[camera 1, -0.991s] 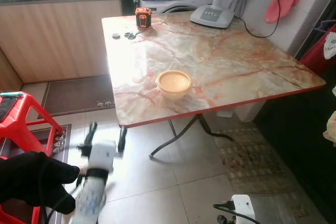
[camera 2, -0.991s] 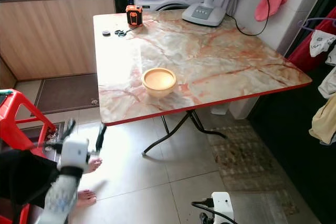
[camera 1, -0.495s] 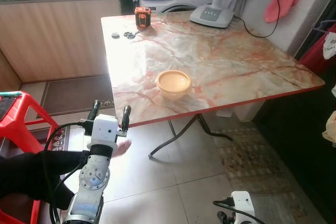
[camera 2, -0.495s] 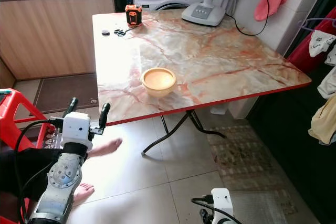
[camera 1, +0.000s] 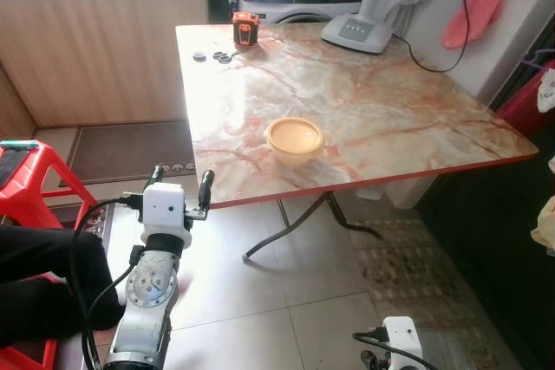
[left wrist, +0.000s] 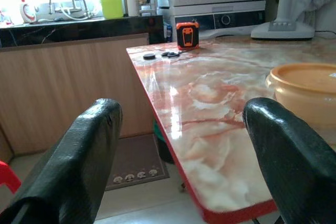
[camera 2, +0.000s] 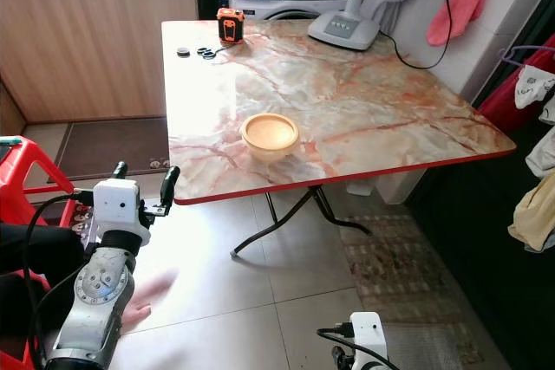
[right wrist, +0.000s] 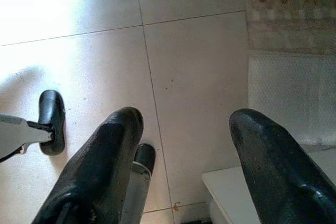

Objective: Restocking fridge

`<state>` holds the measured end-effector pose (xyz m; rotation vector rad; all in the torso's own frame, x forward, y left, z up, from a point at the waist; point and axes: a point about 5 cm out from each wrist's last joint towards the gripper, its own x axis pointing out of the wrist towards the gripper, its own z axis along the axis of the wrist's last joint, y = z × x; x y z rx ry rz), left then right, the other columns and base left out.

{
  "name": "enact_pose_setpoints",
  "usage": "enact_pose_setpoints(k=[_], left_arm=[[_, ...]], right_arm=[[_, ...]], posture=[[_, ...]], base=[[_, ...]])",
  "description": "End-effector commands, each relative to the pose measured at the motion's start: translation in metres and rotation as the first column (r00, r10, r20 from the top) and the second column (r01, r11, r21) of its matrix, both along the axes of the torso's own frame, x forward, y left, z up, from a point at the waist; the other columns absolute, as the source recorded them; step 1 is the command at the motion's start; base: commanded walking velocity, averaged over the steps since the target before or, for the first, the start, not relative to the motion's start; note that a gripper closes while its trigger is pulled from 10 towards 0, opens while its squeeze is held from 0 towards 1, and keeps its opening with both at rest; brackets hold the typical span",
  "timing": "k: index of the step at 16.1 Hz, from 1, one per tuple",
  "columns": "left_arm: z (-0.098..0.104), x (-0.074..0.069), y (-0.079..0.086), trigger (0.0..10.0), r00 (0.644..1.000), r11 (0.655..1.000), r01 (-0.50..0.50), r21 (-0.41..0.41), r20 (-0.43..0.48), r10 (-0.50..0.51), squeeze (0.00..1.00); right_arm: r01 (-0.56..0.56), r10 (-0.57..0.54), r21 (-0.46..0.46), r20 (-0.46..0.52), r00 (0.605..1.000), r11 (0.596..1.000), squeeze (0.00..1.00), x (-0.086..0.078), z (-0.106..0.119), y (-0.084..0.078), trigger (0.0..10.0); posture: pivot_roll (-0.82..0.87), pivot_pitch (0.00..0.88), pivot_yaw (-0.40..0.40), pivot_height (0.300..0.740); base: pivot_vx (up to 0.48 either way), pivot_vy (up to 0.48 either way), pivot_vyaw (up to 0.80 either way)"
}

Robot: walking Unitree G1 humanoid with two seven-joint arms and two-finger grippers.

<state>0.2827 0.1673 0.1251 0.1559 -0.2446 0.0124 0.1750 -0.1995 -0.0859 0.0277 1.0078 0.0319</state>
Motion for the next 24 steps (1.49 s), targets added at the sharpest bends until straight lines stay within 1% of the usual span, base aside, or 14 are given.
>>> enact_pose_setpoints(k=[1, 3, 5, 6, 7, 9, 12, 13, 17, 20, 21, 22, 23, 24], left_arm=[[-0.003, -0.001, 0.0, 10.0, 1.0, 1.0, 0.01, -0.006, -0.012, -0.01, 0.0], [-0.004, 0.003, 0.004, 10.0, 0.999, 0.999, 0.031, 0.023, -0.032, -0.031, 0.0], [-0.002, 0.006, 0.008, 10.0, 0.999, 0.997, 0.023, 0.076, -0.033, -0.02, 0.0], [-0.001, 0.007, 0.012, 10.0, 0.999, 0.996, 0.017, 0.085, -0.033, -0.014, 0.0], [0.0, 0.007, 0.018, 10.0, 0.999, 0.997, 0.007, 0.076, -0.035, -0.004, 0.0], [0.0, 0.007, 0.019, 10.0, 0.999, 0.999, 0.003, 0.05, -0.038, -0.001, 0.0], [0.002, 0.007, 0.013, 10.0, 0.999, 0.999, 0.017, 0.039, -0.034, -0.015, 0.0], [0.005, 0.007, 0.009, 10.0, 0.999, 0.999, 0.029, 0.03, -0.023, -0.028, 0.0], [0.012, 0.001, 0.004, 10.0, 0.999, 0.999, 0.044, 0.015, -0.008, -0.044, 0.0], [0.019, -0.001, 0.003, 10.0, 0.999, 0.999, 0.043, 0.015, 0.008, -0.043, 0.0], [0.023, -0.007, 0.006, 10.0, 0.999, 0.999, 0.039, 0.034, 0.015, -0.039, 0.0], [0.023, -0.007, 0.006, 10.0, 0.999, 0.999, 0.039, 0.034, 0.015, -0.039, 0.0], [0.023, -0.013, 0.009, 10.0, 0.999, 0.999, 0.033, 0.037, 0.007, -0.034, 0.0], [0.022, -0.014, 0.009, 10.0, 0.999, 0.999, 0.032, 0.036, 0.003, -0.032, 0.0]], right_arm=[[0.051, -0.051, -0.016, -0.007, 0.999, 0.999, 0.0, -0.005, -0.001, -0.008, 10.0], [0.092, -0.092, -0.021, 0.002, 0.996, 0.996, 0.0, -0.006, -0.001, -0.01, 10.0], [0.139, -0.139, -0.022, 0.009, 0.99, 0.99, 0.0, -0.006, -0.001, -0.012, 10.0], [0.151, -0.151, -0.024, 0.007, 0.988, 0.988, 0.0, -0.007, -0.001, -0.012, 10.0], [0.196, -0.196, -0.029, 0.006, 0.981, 0.98, 0.0, -0.008, -0.002, -0.012, 10.0], [0.261, -0.261, -0.024, 0.012, 0.965, 0.965, 0.0, -0.009, -0.003, -0.01, 10.0], [0.301, -0.3, -0.013, 0.009, 0.954, 0.954, 0.0, -0.011, -0.004, -0.008, 10.0], [0.317, -0.317, -0.013, 0.006, 0.948, 0.948, 0.0, -0.013, -0.005, -0.007, 10.0], [0.343, -0.343, -0.007, 0.005, 0.939, 0.939, 0.0, -0.016, -0.007, -0.003, 10.0], [0.347, -0.347, -0.016, 0.002, 0.938, 0.938, 0.0, -0.018, -0.008, -0.004, 10.0], [0.344, -0.344, -0.028, -0.002, 0.939, 0.939, 0.0, -0.021, -0.008, -0.006, 10.0], [0.344, -0.344, -0.028, -0.002, 0.939, 0.939, 0.0, -0.021, -0.008, -0.006, 10.0], [0.36, -0.36, -0.043, 0.003, 0.933, 0.932, 0.0, -0.024, -0.009, -0.009, 10.0], [0.368, -0.368, -0.046, 0.003, 0.93, 0.929, 0.0, -0.025, -0.009, -0.009, 10.0]], posture=[[-0.03, 0.0, -0.092, 0.74], [-0.05, 0.0, -0.082, 0.74], [-0.07, 0.0, -0.076, 0.74], [-0.07, 0.0, -0.074, 0.74], [-0.08, 0.0, -0.066, 0.74], [-0.09, 0.0, -0.05, 0.74], [-0.07, 0.0, -0.046, 0.74], [-0.06, 0.0, -0.049, 0.74], [-0.03, 0.0, -0.055, 0.74], [0.0, 0.0, -0.067, 0.74], [0.01, 0.0, -0.075, 0.74], [0.01, 0.0, -0.075, 0.74], [0.02, 0.0, -0.08, 0.74], [0.01, 0.0, -0.077, 0.74]], base=[[0.0, 0.0, 0.0], [0.0, 0.0, 0.0], [0.0, 0.0, 0.0], [0.0, 0.0, 0.0], [0.0, 0.0, 0.0], [0.0, 0.0, 0.0], [0.0, 0.0, 0.0], [0.0, 0.0, 0.0], [0.0, 0.0, 0.0], [0.0, 0.0, 0.0], [0.0, 0.0, 0.0], [0.0, 0.0, 0.0], [0.0, 0.0, 0.0], [0.0, 0.0, 0.0]])
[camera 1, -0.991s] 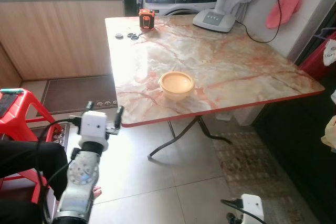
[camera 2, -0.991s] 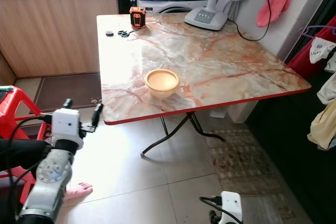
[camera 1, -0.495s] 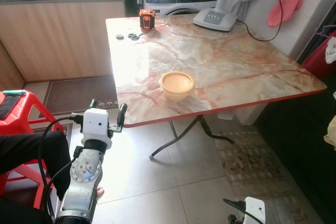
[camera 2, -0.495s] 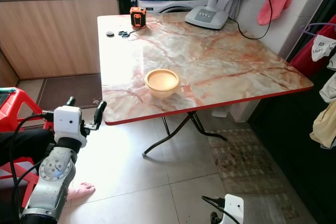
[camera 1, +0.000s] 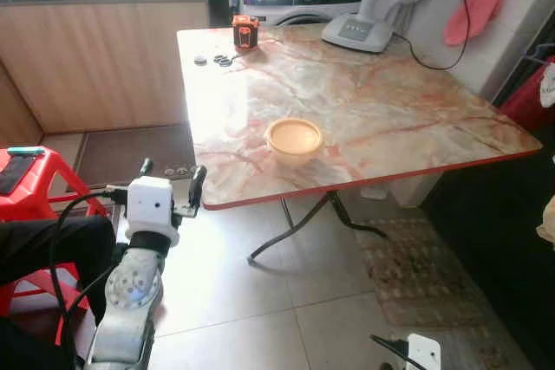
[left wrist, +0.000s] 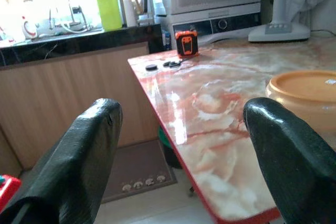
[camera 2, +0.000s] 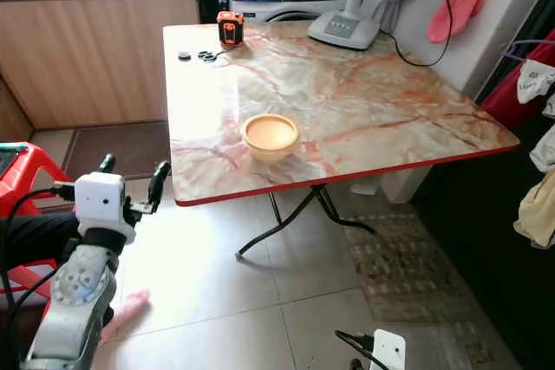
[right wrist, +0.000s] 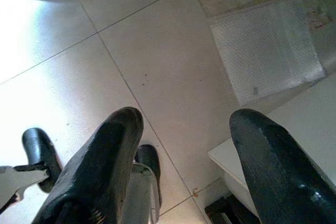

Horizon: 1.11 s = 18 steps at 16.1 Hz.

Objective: Restocking fridge

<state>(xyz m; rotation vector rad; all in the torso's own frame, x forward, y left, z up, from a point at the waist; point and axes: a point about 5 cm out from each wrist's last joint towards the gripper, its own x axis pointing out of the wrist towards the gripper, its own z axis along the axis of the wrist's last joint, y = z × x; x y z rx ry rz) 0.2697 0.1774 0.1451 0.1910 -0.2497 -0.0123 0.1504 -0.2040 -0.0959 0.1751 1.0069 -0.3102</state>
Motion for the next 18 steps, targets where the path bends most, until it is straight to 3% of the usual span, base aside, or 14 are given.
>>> enact_pose_setpoints(k=[1, 6, 18], left_arm=[[0.003, -0.001, 0.0, 10.0, 1.0, 1.0, 0.009, -0.002, -0.003, -0.009, 0.0], [0.012, -0.001, -0.002, 10.0, 1.0, 1.0, 0.012, -0.009, 0.003, -0.011, 0.0], [0.006, -0.007, -0.009, 10.0, 0.999, 0.999, 0.026, -0.031, -0.033, -0.028, 0.0]], right_arm=[[0.028, -0.028, -0.016, 0.004, 1.0, 0.999, 0.0, -0.003, 0.0, -0.006, 10.0], [0.064, -0.064, -0.025, -0.004, 0.998, 0.998, 0.0, -0.011, -0.002, -0.009, 10.0], [0.057, -0.057, -0.028, -0.003, 0.998, 0.998, 0.0, -0.016, -0.003, -0.01, 10.0]], posture=[[0.01, 0.0, -0.076, 0.74], [0.03, 0.0, -0.089, 0.74], [0.02, 0.0, -0.087, 0.74]], base=[[0.0, 0.0, 0.0], [0.0, 0.0, 0.0], [0.0, 0.0, 0.0]])
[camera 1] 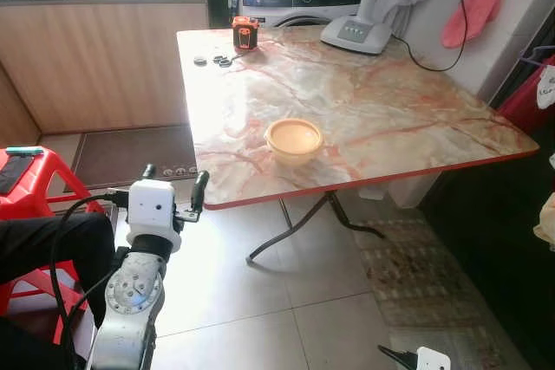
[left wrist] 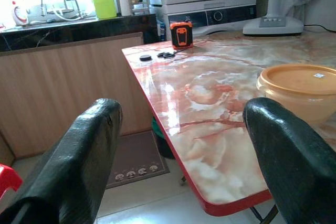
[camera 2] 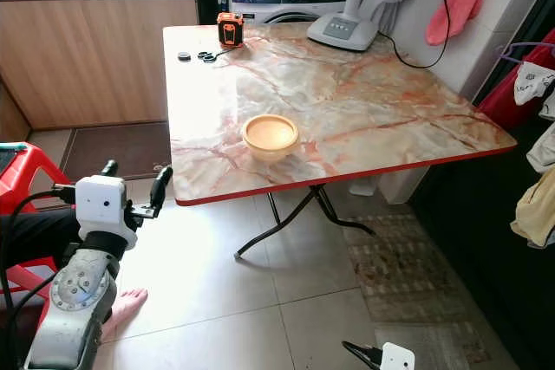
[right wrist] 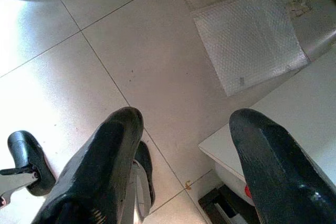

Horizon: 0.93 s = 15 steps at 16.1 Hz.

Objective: Restocking fridge

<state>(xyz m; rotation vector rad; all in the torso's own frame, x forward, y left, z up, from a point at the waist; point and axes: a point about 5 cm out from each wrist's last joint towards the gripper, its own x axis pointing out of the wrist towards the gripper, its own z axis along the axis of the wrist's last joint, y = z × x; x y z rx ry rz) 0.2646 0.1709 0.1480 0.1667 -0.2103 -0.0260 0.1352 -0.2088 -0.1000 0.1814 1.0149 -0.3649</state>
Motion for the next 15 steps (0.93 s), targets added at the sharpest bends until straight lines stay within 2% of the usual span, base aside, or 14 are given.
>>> enact_pose_setpoints(k=[1, 7, 15], left_arm=[[0.0032, -0.0017, -0.0025, 10.0, 1.0, 1.0, 0.014, -0.009, 0.005, -0.013, 0.0], [0.0023, -0.0013, -0.0029, 10.0, 1.0, 1.0, 0.009, -0.014, -0.003, -0.009, 0.0], [0.0031, -0.0005, -0.0049, 10.0, 1.0, 1.0, 0.017, -0.019, -0.003, -0.017, 0.0]], right_arm=[[0.008, -0.007, -0.009, 0.011, 1.0, 1.0, 0.0, -0.0003, 0.0011, -0.005, 10.0], [0.013, -0.013, -0.01, 0.019, 1.0, 1.0, 0.0, 0.0017, 0.0019, -0.0054, 10.0], [0.015, -0.014, -0.01, 0.028, 1.0, 1.0, 0.0, 0.0043, 0.0029, -0.0054, 10.0]], posture=[[0.02, 0.0, -0.089, 0.74], [0.01, 0.0, -0.089, 0.74], [0.01, 0.005, -0.089, 0.74]], base=[[0.0, 0.0, 0.0], [0.0, 0.0, 0.0], [0.262, 0.0, 0.0]])
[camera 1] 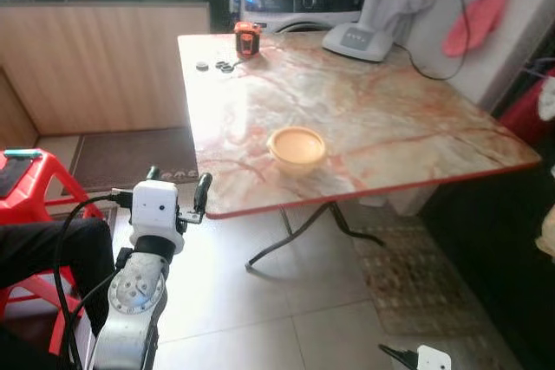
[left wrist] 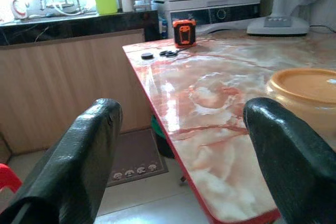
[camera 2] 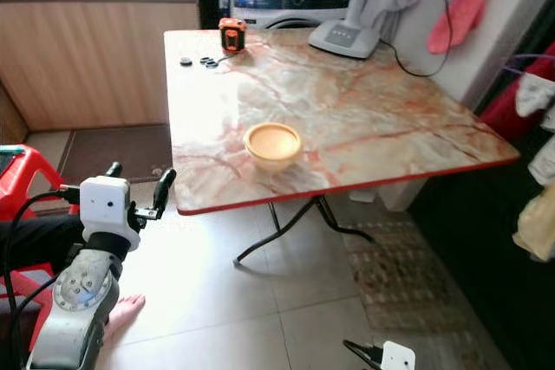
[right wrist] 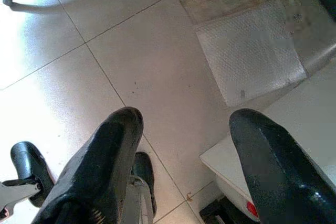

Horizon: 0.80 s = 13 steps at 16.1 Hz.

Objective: Restocking fridge

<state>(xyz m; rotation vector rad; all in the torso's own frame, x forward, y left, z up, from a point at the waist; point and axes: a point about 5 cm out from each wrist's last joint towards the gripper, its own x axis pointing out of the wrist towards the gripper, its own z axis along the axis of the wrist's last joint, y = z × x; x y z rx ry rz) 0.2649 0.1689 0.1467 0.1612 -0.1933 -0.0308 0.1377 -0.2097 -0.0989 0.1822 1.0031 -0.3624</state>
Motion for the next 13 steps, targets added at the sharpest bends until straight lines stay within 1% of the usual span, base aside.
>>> enact_pose_setpoints(k=[1, 5, 9, 11, 13], left_arm=[[0.0041, -0.0008, -0.0031, 10.0, 1.0, 1.0, 0.014, -0.016, 0.014, -0.014, 0.0], [0.0027, -0.0009, -0.0068, 10.0, 1.0, 1.0, 0.021, -0.021, 0.011, -0.021, 0.0], [0.002, 0.0018, -0.0066, 10.0, 1.0, 0.999, 0.019, -0.026, 0.01, -0.019, 0.0], [-0.0006, 0.0008, -0.007, 10.0, 1.0, 1.0, 0.023, -0.022, 0.003, -0.022, 0.0], [-0.0008, 0.0018, -0.011, 10.0, 0.999, 0.999, 0.045, -0.023, 0.001, -0.045, 0.0]], right_arm=[[0.016, -0.016, -0.01, 0.016, 1.0, 1.0, 0.0, 0.0019, 0.0018, -0.0047, 10.0], [0.016, -0.016, -0.009, 0.018, 1.0, 1.0, 0.0, 0.0007, 0.0016, -0.0055, 10.0], [0.005, -0.005, -0.009, 0.028, 1.0, 1.0, 0.0, -0.0002, 0.0017, -0.0061, 10.0], [0.0, 0.0, -0.012, 0.02, 1.0, 1.0, 0.0, -0.0029, 0.0007, -0.0061, 10.0], [-0.001, 0.001, -0.015, 0.01, 1.0, 1.0, 0.0, -0.0057, -0.0003, -0.0058, 10.0]], posture=[[0.01, 0.005, -0.089, 0.74], [0.01, 0.0, -0.091, 0.74], [0.02, 0.0, -0.089, 0.74], [0.03, 0.0, -0.086, 0.74], [0.03, 0.0, -0.082, 0.74]], base=[[0.289, 0.0, 0.0], [0.283, 0.0, 0.0], [0.283, 0.0, 0.0], [0.289, 0.0, 0.0], [0.287, 0.0, 0.0]])
